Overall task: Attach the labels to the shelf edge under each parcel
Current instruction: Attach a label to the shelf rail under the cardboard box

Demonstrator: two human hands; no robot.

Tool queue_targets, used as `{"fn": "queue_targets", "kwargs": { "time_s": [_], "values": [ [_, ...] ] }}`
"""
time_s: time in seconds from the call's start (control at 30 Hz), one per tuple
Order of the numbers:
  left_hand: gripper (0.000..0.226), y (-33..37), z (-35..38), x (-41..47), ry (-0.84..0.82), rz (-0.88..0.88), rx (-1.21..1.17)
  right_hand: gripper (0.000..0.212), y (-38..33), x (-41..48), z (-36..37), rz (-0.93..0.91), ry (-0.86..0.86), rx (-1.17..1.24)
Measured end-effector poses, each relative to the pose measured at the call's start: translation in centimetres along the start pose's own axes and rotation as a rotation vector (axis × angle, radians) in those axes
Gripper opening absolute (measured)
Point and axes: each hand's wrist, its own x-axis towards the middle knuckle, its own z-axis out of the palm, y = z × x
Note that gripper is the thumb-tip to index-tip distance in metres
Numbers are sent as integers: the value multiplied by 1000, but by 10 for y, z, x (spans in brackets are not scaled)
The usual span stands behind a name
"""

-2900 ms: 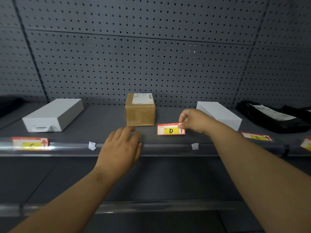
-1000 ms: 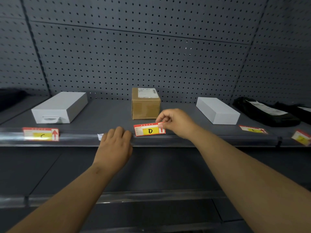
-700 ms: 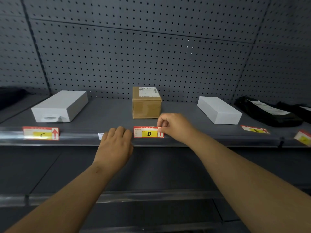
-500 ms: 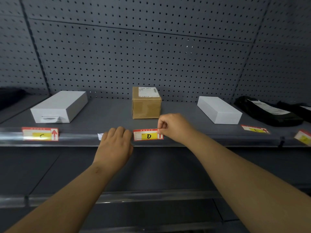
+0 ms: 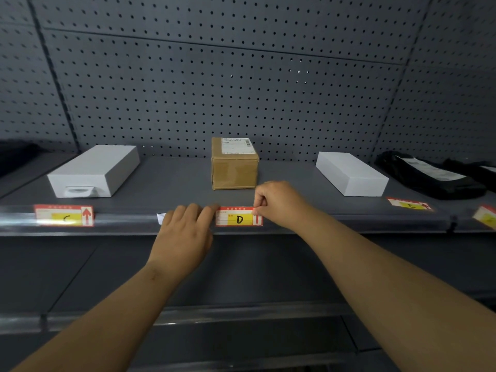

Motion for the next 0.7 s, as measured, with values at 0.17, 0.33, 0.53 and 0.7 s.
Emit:
{"fn": "queue_targets", "kwargs": {
  "time_s": [0.17,0.33,0.53,0.7],
  "values": [
    [58,-3,0,0,-30,27,34,12,0,2,0,17,-9,7],
    [58,-3,1,0,-11,40,42,5,1,2,-1,18,-20,22],
    [58,-2,2,0,7,26,44,7,1,0,-1,13,-12,21],
    [58,-1,2,0,13,17,49,12,4,0,-2,8,-1,21]
  ]
}}
